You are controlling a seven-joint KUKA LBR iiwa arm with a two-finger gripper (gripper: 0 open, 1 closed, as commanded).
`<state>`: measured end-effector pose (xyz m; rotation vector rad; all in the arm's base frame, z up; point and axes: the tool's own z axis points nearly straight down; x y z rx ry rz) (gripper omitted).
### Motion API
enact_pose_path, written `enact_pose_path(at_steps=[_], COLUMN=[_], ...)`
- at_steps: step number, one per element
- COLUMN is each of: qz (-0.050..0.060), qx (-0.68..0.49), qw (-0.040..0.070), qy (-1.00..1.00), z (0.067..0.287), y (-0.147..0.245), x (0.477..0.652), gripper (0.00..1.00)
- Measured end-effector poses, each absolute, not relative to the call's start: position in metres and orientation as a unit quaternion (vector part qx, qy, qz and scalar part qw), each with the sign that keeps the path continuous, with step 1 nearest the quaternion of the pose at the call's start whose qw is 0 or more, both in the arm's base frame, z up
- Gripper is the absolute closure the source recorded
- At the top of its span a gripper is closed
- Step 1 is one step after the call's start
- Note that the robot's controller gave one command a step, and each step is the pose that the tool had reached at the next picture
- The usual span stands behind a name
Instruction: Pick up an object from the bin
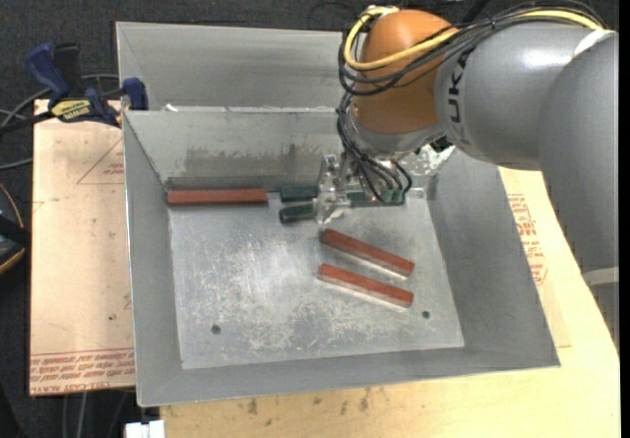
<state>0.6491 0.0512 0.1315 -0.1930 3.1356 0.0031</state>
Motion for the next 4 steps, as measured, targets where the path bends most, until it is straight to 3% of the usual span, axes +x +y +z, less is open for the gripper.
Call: enact_pose_path(at_steps=[1,2,3,4], qz=[0.001,0.002,0.002,0.001], qx=[-0.065,-0.064,-0.064,-0.053], qw=[0.001,0.009,0.009,0.002], qy=[0.998,0.998,0.998,0.999], z=[0.081,0.084,0.084,0.204], y=[0.051,0.051,0.051,0.077], x=[0.656,0.659,0.659,0.655], gripper=[0.00,1.00,1.00,1.00])
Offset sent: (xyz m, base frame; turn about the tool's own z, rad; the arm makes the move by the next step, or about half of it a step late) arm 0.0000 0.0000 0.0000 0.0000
